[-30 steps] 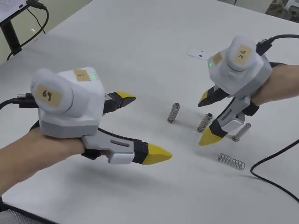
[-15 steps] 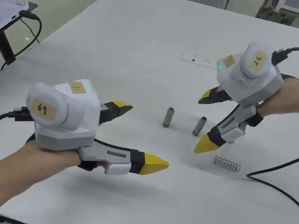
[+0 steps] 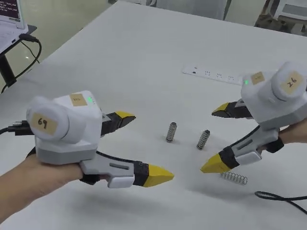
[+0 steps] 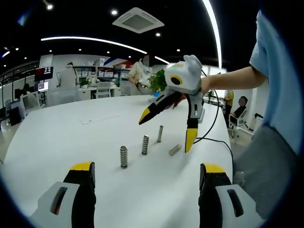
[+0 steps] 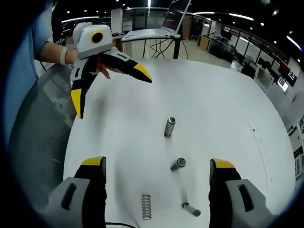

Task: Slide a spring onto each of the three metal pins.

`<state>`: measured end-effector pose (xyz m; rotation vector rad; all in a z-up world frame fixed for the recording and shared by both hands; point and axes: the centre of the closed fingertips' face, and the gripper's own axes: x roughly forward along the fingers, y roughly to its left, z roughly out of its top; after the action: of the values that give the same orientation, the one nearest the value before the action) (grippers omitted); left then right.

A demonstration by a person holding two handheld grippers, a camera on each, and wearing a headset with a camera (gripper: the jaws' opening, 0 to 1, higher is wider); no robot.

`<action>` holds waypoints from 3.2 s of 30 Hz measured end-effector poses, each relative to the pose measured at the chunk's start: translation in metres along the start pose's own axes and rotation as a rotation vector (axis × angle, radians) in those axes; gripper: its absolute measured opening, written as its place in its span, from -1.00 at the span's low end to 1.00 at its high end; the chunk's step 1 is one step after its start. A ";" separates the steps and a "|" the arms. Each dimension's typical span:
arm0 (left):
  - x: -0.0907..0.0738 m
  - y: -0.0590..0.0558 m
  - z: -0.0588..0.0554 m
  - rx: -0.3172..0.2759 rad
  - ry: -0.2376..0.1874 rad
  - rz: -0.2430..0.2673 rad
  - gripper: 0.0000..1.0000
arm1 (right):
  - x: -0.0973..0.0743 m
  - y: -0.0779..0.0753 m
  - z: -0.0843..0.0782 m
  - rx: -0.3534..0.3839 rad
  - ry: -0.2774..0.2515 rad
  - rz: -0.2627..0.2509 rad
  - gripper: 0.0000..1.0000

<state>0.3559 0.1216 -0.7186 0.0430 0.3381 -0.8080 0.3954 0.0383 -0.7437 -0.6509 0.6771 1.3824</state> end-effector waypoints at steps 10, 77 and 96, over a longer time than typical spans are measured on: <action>0.007 -0.011 0.002 0.027 0.029 -0.044 0.76 | -0.037 0.005 -0.019 0.122 -0.110 -0.130 0.83; 0.153 -0.076 -0.036 0.204 0.152 -0.371 -0.71 | -0.125 0.051 -0.118 0.516 -0.206 -0.394 0.59; 0.157 -0.078 -0.040 0.230 0.171 -0.392 -0.90 | -0.124 0.055 -0.121 0.530 -0.204 -0.395 0.54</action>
<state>0.3897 -0.0356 -0.7983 0.2690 0.4204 -1.2339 0.3266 -0.1295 -0.7292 -0.1980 0.6709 0.8377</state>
